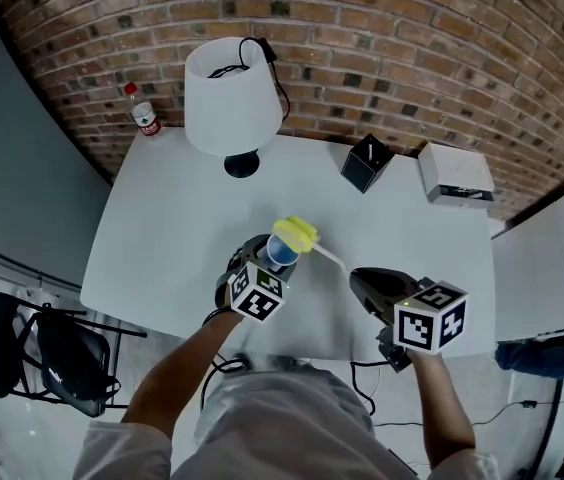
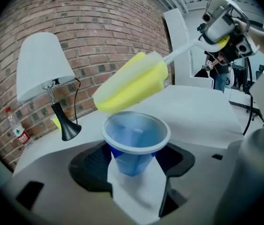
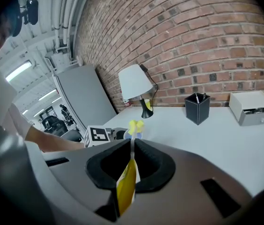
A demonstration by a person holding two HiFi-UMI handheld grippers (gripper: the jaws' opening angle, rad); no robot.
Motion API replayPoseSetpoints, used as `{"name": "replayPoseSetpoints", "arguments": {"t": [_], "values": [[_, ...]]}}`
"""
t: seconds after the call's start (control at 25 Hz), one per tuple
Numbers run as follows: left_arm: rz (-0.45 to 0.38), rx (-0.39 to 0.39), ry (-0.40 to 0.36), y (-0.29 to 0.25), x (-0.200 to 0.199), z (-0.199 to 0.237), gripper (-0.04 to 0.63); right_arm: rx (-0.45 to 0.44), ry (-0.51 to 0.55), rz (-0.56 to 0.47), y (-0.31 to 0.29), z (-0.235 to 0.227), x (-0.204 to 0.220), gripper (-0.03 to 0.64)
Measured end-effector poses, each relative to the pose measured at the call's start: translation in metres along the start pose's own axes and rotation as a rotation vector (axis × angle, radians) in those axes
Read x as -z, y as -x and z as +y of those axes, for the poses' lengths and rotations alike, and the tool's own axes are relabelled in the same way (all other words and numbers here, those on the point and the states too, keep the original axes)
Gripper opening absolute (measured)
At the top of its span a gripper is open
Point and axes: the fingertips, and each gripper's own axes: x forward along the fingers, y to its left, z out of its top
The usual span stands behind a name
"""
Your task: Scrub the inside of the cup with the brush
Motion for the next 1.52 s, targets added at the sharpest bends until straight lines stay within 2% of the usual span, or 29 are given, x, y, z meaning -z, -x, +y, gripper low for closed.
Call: {"name": "replayPoseSetpoints", "arguments": {"t": [0.16,0.32,0.72,1.24,1.52], "values": [[-0.005,0.014,0.053,-0.007,-0.001,-0.01,0.288,-0.014,-0.021,-0.059,-0.006,-0.004,-0.002,0.025],[0.003,0.015,0.096,-0.015,0.001,-0.018,0.288,-0.023,0.022,-0.087,-0.018,-0.006,-0.005,0.025],[-0.002,0.004,0.221,-0.025,0.008,-0.029,0.288,-0.104,0.057,-0.073,-0.031,-0.007,0.001,0.025],[0.057,-0.031,0.311,-0.022,0.031,-0.035,0.288,-0.201,0.059,-0.02,-0.041,-0.014,0.01,0.025],[0.056,-0.074,0.335,-0.006,0.044,-0.031,0.288,-0.184,0.077,-0.022,-0.048,-0.016,0.012,0.025]]}}
